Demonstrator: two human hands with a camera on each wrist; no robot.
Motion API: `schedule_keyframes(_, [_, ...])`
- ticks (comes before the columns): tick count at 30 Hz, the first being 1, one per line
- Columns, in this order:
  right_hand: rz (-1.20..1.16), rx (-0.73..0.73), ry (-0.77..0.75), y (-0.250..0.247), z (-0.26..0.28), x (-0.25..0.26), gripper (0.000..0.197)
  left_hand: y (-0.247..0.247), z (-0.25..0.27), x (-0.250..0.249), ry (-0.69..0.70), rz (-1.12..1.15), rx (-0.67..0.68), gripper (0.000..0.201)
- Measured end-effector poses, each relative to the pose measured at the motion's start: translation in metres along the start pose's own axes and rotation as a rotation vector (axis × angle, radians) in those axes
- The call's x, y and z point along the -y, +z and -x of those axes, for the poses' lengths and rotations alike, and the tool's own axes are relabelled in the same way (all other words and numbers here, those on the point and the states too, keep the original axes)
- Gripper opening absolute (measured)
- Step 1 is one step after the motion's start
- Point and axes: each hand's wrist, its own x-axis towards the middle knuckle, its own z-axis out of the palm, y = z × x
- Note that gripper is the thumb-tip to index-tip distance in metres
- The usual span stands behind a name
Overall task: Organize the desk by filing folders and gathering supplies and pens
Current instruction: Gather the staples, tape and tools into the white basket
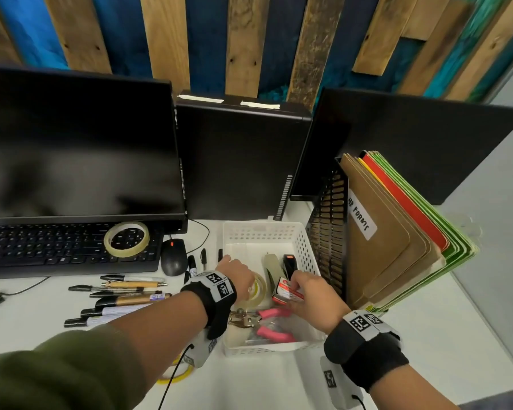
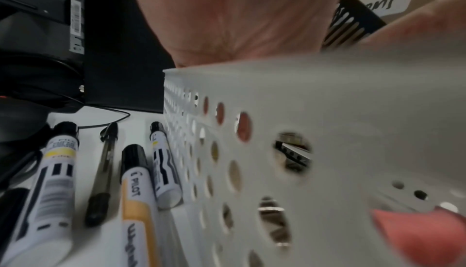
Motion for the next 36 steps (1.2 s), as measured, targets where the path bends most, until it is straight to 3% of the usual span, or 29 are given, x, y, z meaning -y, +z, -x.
schedule_keyframes(4, [0.005,-0.006,-0.022,-0.01,-0.007,0.006,0.023,0.004,-0.004,0.003,-0.017,-0.017,0.023,0.034])
schedule_keyframes(9, [0.029,-0.036,-0.049,-0.022,-0.031,0.016,0.021,0.001,0.006,0.017,-0.085,0.12,-0.228,0.038])
schedule_keyframes(15, [0.08,-0.061,-0.068,-0.019,-0.08,0.041,0.021,0.01,0.026,0.025,-0.28,0.386,-0.28,0.057])
schedule_keyframes(21, [0.184,0.022,-0.087,-0.006,-0.127,0.052,0.028,0.024,0.035,0.017,-0.313,0.47,-0.183,0.066])
schedule_keyframes(27, [0.299,0.173,-0.126,0.004,-0.155,0.054,0.023,0.028,0.048,0.009,-0.321,0.643,-0.178,0.07])
schedule_keyframes(33, [0.387,0.251,-0.177,0.024,-0.172,0.061,0.023,0.028,0.05,0.004,-0.324,0.624,-0.161,0.073])
schedule_keyframes(36, [0.43,0.263,-0.179,0.03,-0.175,0.065,0.013,0.029,0.05,0.004,-0.331,0.635,-0.157,0.073])
